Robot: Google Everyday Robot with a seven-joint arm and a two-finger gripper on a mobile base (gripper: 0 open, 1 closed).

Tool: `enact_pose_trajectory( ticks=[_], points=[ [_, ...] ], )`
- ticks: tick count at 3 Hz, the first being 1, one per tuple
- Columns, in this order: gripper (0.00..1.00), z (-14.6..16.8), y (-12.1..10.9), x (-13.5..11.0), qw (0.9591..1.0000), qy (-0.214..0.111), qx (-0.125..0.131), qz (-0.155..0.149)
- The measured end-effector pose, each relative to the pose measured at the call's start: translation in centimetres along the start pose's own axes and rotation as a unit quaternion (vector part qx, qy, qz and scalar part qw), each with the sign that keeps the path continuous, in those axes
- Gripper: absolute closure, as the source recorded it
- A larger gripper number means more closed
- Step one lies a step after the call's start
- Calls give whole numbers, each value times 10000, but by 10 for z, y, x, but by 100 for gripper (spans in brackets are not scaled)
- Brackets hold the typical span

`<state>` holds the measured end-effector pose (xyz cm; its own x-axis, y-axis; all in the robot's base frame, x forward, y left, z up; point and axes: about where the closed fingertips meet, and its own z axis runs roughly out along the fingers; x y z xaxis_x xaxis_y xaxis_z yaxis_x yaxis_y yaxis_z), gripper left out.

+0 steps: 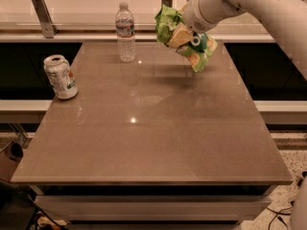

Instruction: Move green rice chip bag near water bottle

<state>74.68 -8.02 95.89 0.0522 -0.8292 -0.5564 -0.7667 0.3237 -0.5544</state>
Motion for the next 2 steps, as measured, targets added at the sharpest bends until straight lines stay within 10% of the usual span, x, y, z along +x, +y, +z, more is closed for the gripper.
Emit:
enact_pose_trajectory(
  ticks=[2],
  points=[
    [100,34,-7,11,9989,232,-206,362]
  ],
)
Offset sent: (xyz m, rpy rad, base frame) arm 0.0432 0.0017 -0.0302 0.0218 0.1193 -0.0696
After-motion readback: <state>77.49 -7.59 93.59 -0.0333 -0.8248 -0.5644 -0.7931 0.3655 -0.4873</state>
